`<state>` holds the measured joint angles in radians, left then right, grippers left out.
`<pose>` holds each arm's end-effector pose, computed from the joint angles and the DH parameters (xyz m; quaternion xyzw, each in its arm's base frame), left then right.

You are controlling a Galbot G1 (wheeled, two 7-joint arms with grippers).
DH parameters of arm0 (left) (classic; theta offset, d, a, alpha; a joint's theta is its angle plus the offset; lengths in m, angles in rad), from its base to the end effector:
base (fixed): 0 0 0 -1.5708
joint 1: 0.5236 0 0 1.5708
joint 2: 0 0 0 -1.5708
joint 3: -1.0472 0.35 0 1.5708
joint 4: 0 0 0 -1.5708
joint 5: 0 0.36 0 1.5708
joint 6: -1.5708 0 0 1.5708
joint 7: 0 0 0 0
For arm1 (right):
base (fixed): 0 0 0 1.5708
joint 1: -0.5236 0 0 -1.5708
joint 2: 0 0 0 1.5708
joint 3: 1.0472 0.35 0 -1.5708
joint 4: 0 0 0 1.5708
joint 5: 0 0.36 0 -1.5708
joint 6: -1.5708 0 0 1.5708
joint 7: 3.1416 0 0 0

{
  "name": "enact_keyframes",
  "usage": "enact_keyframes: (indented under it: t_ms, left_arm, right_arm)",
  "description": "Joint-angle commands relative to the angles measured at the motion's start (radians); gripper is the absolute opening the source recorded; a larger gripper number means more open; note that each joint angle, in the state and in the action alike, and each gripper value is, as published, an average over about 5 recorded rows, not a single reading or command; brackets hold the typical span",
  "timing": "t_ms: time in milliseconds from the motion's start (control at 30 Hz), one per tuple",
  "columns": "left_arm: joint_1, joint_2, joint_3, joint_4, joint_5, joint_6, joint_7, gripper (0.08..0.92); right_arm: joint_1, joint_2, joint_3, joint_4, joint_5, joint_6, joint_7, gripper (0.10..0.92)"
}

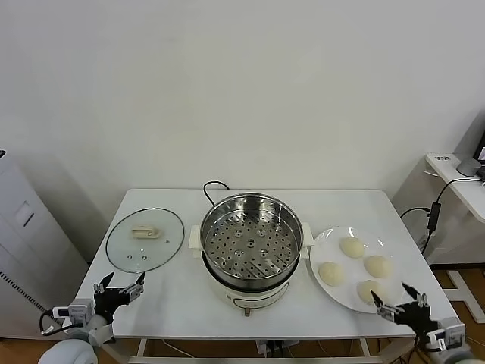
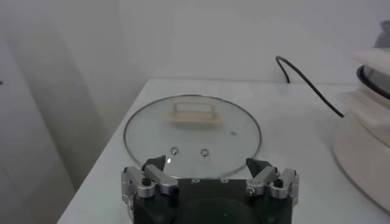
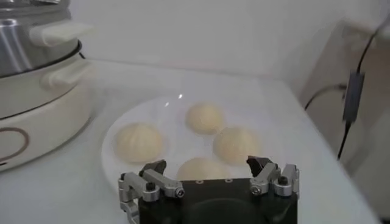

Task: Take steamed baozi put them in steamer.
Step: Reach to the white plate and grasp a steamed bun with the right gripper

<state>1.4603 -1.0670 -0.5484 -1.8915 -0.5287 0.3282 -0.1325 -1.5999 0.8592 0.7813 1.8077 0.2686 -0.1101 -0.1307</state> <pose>0.2313 0.1216 -0.3231 -0.0031 -0.9748 -0.0016 0.2229 0.2130 -0.2409 -0.2992 0.0573 -0.9568 0.2274 0.1721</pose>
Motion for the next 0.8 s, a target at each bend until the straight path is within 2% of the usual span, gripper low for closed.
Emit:
enact_keyframes:
  t_ms: [33,133,233,333,600,800]
  left_arm:
    - [-0.012,-0.009,0.006,-0.008,0.02,0.007,-0.001,0.823]
    - [-0.027,-0.012,0.019,-0.006,0.038,0.012,-0.001,0.823]
    - [-0.044,-0.011,0.037,0.0,0.049,0.019,-0.001,0.823]
    - [-0.054,-0.012,0.05,0.005,0.06,0.023,0.0,0.823]
    - [-0.056,-0.018,0.053,0.006,0.079,0.029,0.0,0.823]
    - [-0.06,-0.022,0.057,0.001,0.082,0.033,-0.001,0.823]
  right_arm:
    - [0.276,-0.09,-0.083,-0.109,-0.566,0.099,-0.031,0.823]
    - [0.385,-0.126,-0.155,-0.171,-0.674,0.134,-0.077,0.823]
    - [0.483,-0.152,-0.217,-0.217,-0.765,0.149,-0.2,0.823]
    - [0.576,-0.187,-0.288,-0.256,-0.783,0.138,-0.319,0.823]
    - [0.882,-0.358,-0.644,-0.351,-0.579,0.049,-0.626,0.823]
    - [1.212,-0.415,-1.019,-0.463,-0.417,0.034,-0.751,0.823]
